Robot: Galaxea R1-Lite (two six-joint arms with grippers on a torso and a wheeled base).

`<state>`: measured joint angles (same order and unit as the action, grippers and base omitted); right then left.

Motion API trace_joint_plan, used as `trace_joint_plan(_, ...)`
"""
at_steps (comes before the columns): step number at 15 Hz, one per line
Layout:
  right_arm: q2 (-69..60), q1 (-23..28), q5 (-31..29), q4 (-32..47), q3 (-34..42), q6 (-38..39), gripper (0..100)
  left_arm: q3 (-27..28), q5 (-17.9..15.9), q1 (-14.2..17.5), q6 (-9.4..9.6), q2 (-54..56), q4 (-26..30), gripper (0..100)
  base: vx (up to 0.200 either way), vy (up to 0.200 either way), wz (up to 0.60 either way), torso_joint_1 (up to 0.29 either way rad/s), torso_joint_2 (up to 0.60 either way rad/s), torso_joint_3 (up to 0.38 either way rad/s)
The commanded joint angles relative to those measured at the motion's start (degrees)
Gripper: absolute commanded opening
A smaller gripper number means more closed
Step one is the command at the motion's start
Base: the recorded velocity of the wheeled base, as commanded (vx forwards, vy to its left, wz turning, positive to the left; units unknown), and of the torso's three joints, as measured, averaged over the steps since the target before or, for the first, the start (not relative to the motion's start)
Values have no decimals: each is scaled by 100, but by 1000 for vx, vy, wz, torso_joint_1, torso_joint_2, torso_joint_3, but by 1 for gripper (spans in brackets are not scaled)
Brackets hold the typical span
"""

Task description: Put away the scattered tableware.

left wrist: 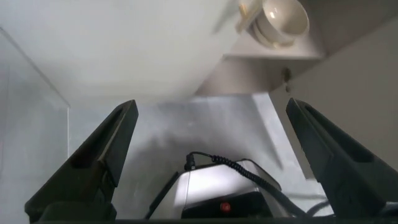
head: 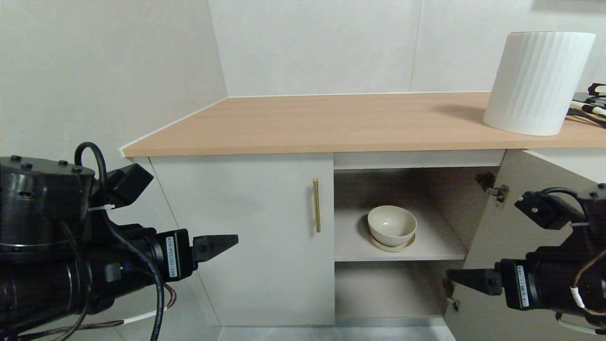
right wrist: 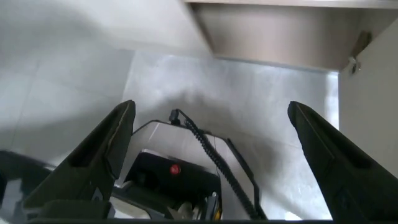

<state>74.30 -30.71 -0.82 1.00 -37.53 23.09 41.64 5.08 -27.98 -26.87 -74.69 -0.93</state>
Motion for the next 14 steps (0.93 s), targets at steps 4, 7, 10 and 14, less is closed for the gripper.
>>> trace_joint_plan(4,-276,-41,-6,243,-26,-24,100,2,10,-32,-3,-142,-4,100,-200,0,0,-2,-1,6)
trace_joint_plan(7,-311,-41,-6,269,-17,-41,100,-7,1,-41,-3,-151,-4,100,-200,0,0,2,2,1)
trace_joint_plan(10,-311,-41,-6,339,-26,-50,100,-7,1,-41,-3,-151,-4,100,-200,0,0,-1,4,7)
trace_joint_plan(14,-311,-41,-6,383,1,-164,100,-16,-7,-41,-3,-151,5,100,-200,0,0,1,4,0)
